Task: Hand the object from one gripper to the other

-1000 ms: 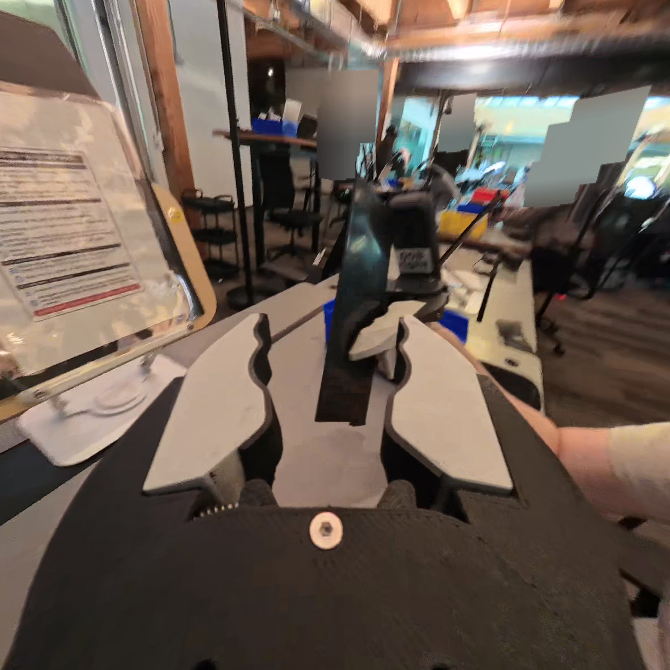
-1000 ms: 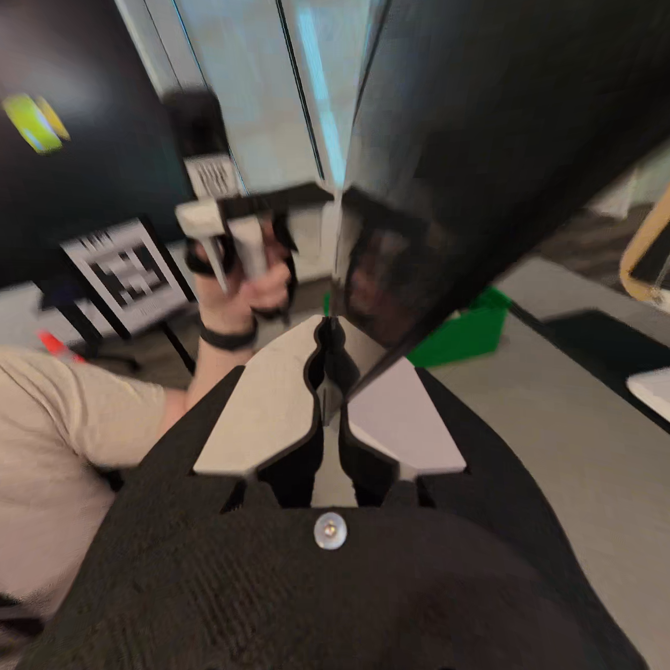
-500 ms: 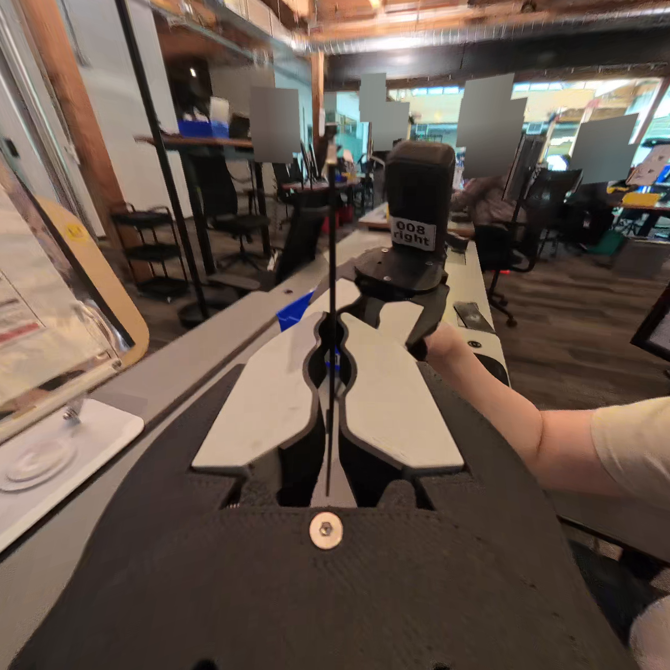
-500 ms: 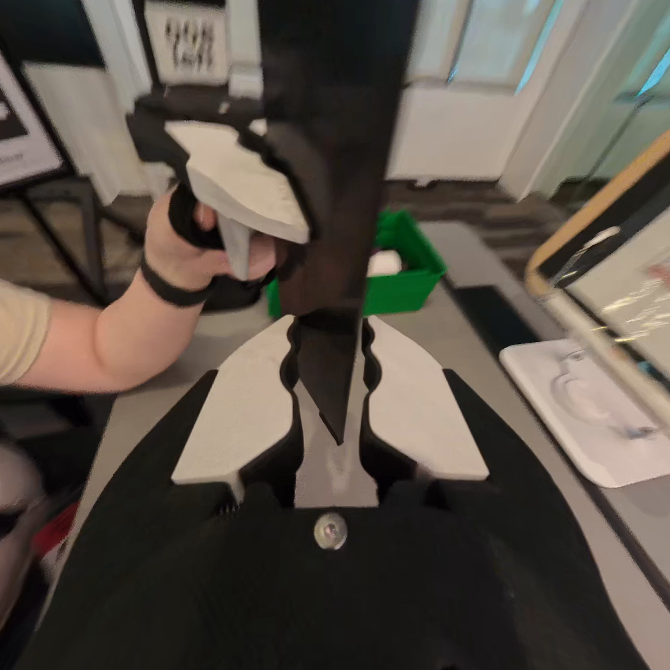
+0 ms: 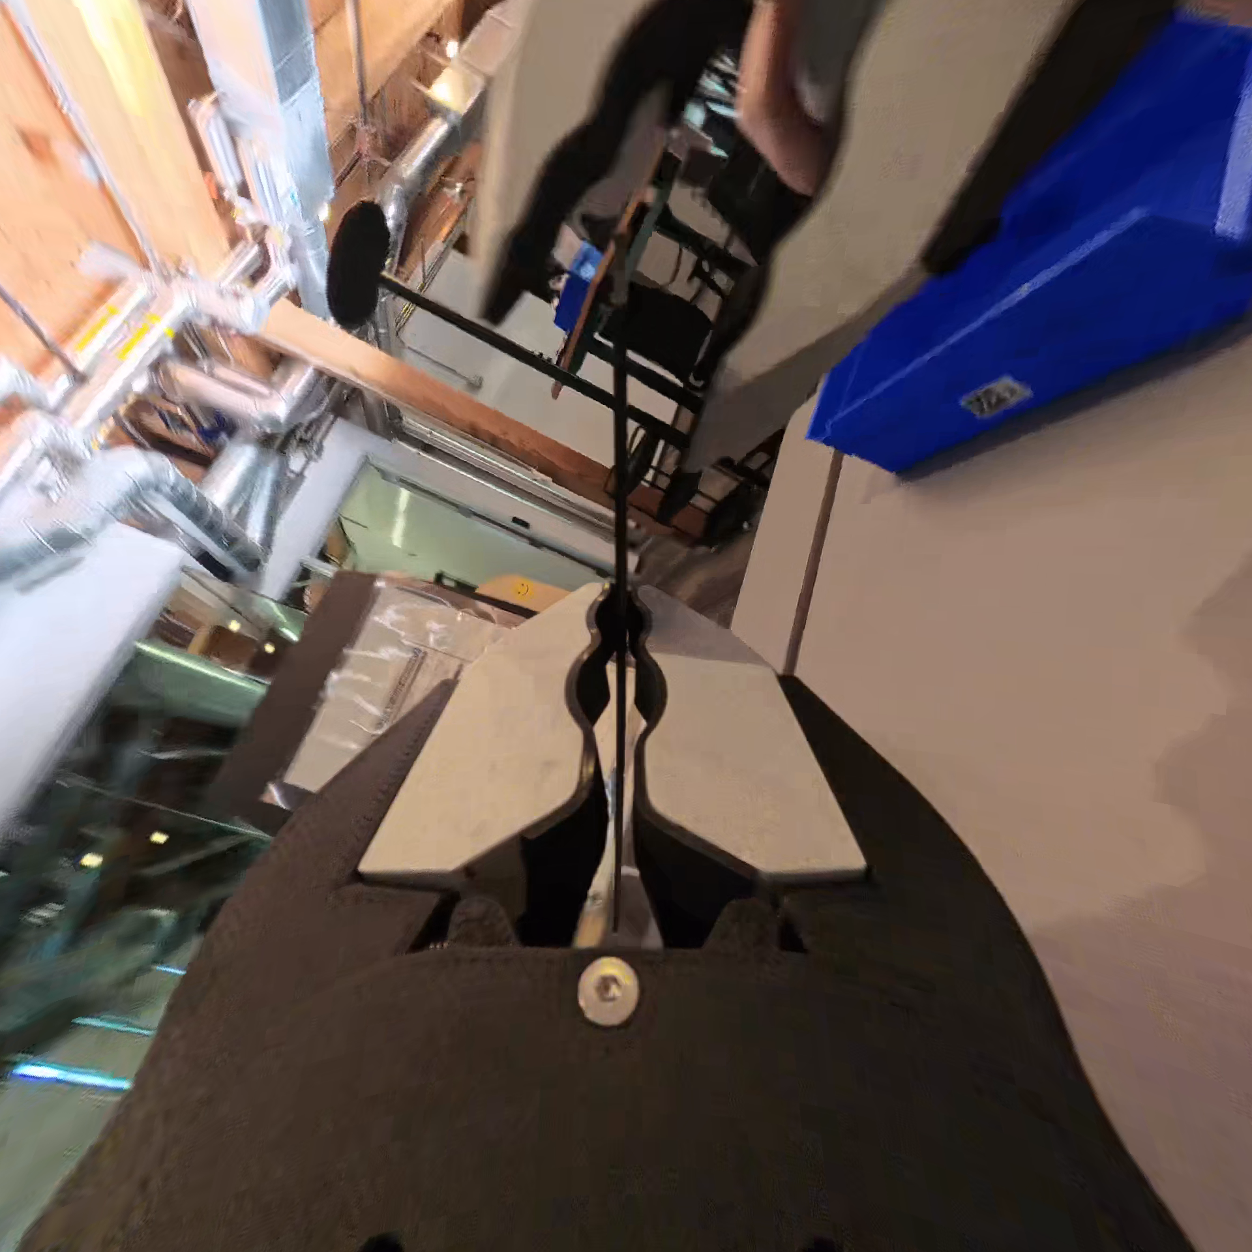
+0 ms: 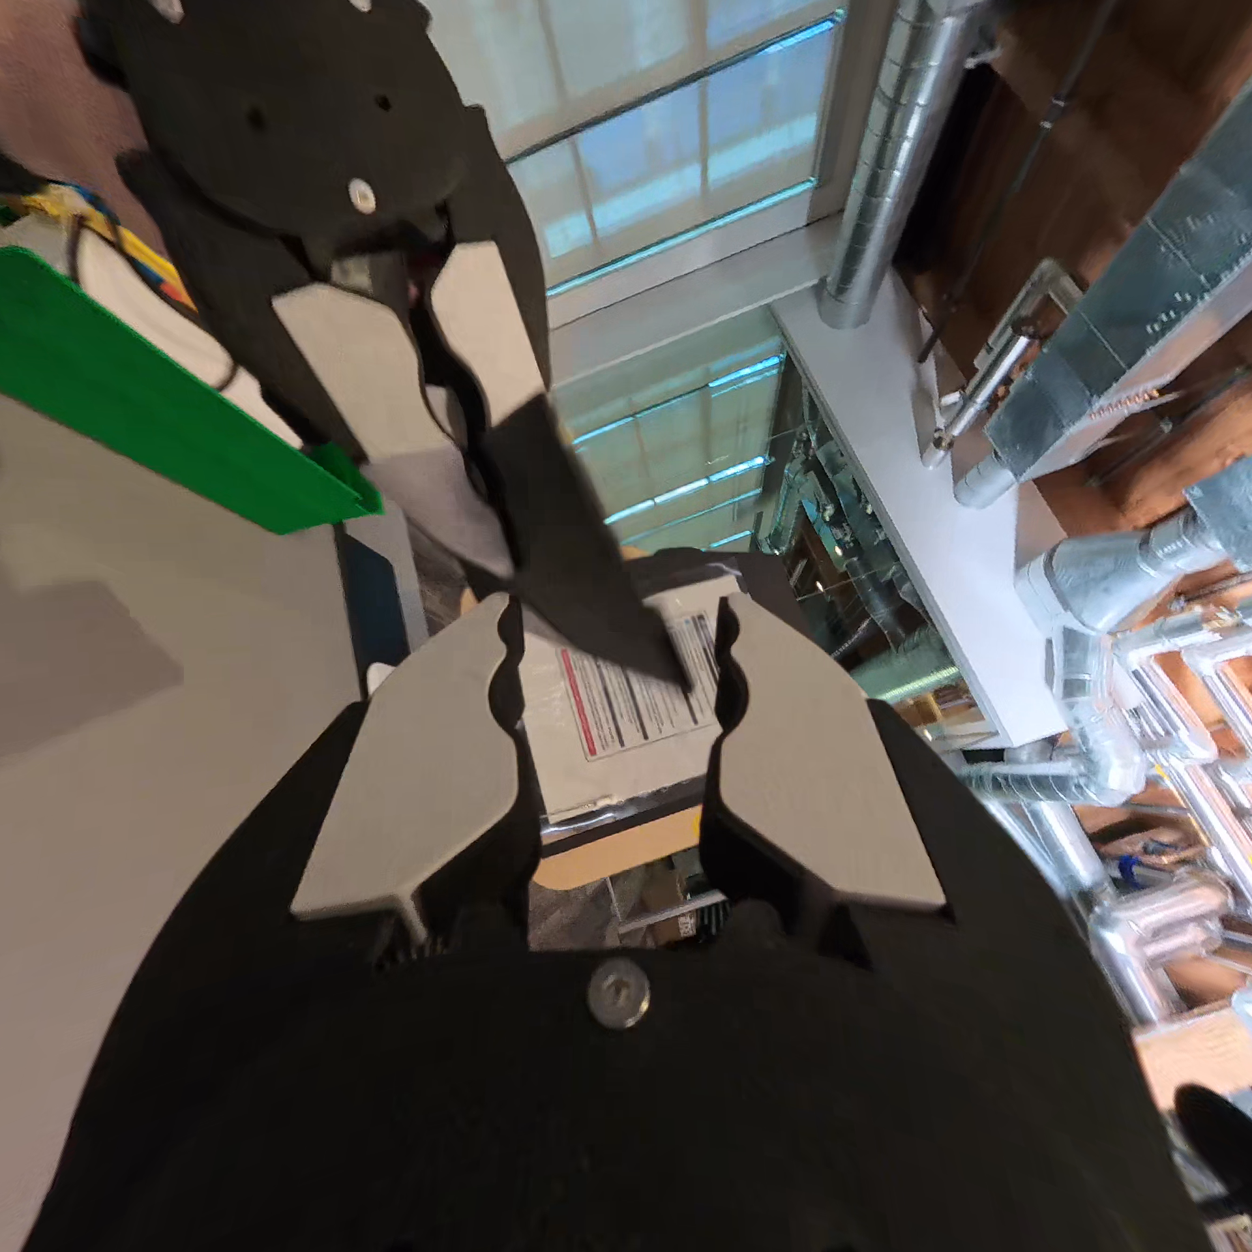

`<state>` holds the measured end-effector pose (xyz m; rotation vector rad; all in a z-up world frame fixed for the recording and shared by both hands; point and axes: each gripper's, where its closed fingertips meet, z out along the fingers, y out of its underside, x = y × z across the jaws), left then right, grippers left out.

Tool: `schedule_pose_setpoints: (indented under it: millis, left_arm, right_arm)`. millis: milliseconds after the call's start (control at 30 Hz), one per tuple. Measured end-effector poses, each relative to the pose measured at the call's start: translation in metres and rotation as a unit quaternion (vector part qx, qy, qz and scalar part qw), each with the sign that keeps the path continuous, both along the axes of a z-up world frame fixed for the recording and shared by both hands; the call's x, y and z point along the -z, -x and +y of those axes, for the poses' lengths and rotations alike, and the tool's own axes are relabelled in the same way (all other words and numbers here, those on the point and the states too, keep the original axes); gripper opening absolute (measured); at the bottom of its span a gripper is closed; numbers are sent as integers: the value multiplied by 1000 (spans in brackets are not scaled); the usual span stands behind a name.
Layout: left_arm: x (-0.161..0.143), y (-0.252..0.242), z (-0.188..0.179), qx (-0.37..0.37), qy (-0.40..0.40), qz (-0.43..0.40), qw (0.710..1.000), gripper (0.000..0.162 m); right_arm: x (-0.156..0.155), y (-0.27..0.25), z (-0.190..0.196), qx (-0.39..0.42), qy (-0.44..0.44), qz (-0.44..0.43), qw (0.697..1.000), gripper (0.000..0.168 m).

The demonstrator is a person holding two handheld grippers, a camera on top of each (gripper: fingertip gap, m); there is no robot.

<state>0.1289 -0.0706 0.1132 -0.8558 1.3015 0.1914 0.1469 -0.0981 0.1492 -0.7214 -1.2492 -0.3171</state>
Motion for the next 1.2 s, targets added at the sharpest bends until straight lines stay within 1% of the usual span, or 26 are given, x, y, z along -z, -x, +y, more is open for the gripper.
schedule_pose_setpoints:
  millis: [67,100,167,233,267,300,333,367,433,467,500,533,567,633,667,700,733,767,867,933,1000,1033,1067,1100,1133,1200]
  left_arm:
    - [15,-5,1,-33,-10,62,997,2]
    - [21,-8,0,-38,1,80,996,1]
    - [23,-15,-6,-16,13,80,997,1]
    - [20,-18,-8,-9,8,66,998,2]
    - [15,-17,-5,-18,2,48,999,4]
    - [5,-15,-3,-26,-3,9,1000,12]
    - [-10,-10,0,-35,-3,-44,998,28]
    - [-25,-2,2,-39,14,-97,994,37]
    - [-50,15,1,-16,97,-200,975,60]
    - [-61,24,-1,7,151,-252,956,67]
    - [-70,34,0,27,214,-305,928,67]
    - [-74,41,-2,60,285,-348,891,68]
    - [-77,44,-7,110,360,-381,844,71]
    - [-87,45,-19,225,478,-431,731,72]
    - [-86,42,-20,252,514,-433,696,72]
    - [-78,36,-17,244,539,-424,685,76]
    - [-70,27,-14,231,554,-412,685,80]
    - [-64,19,-13,225,563,-405,684,80]
    - [-55,-5,-14,238,586,-400,663,73]
    - [-44,-19,-13,234,604,-378,661,64]
    - [-42,-22,-12,243,602,-373,663,31]
    - [-40,-20,-7,233,593,-379,672,21]
    - [-38,-16,-1,218,580,-382,686,8]
    - [-38,-12,3,213,568,-382,698,8]
    - [-40,-8,5,211,562,-385,701,6]
    - [-49,1,1,236,552,-387,700,1]
  right_arm:
    - [2,3,-7,7,6,-17,1000,59]
    - [9,4,-9,17,14,-40,999,56]
    - [29,0,-5,51,38,-103,993,35]
    - [40,-4,2,77,42,-139,986,14]
    - [42,-3,3,73,52,-142,986,6]
    - [41,-3,7,73,58,-132,987,3]
    - [34,-5,11,76,49,-113,989,2]
    - [26,-8,16,82,37,-92,992,2]
    - [5,-17,23,93,-7,-37,995,2]
    - [-9,-23,24,95,-47,2,994,2]
    - [-23,-28,23,94,-93,41,990,2]
    - [-33,-32,20,91,-133,73,984,2]
    - [-40,-35,17,89,-168,99,977,2]
    - [-48,-37,9,90,-244,136,956,2]
    - [-48,-35,6,93,-279,142,945,2]
    - [-46,-31,5,97,-306,142,936,2]
    - [-43,-26,4,97,-326,139,930,2]
    - [-39,-19,4,95,-339,131,927,2]
    - [-24,0,7,86,-362,97,923,2]
    - [-16,9,12,85,-363,82,924,2]
    - [-10,11,22,95,-349,74,930,2]
    - [-10,10,23,92,-347,80,930,2]
    - [-10,10,23,85,-347,84,930,7]
    - [-8,11,24,79,-342,82,933,11]
    - [-8,10,26,74,-333,83,936,15]
    - [-9,7,29,59,-308,93,945,27]
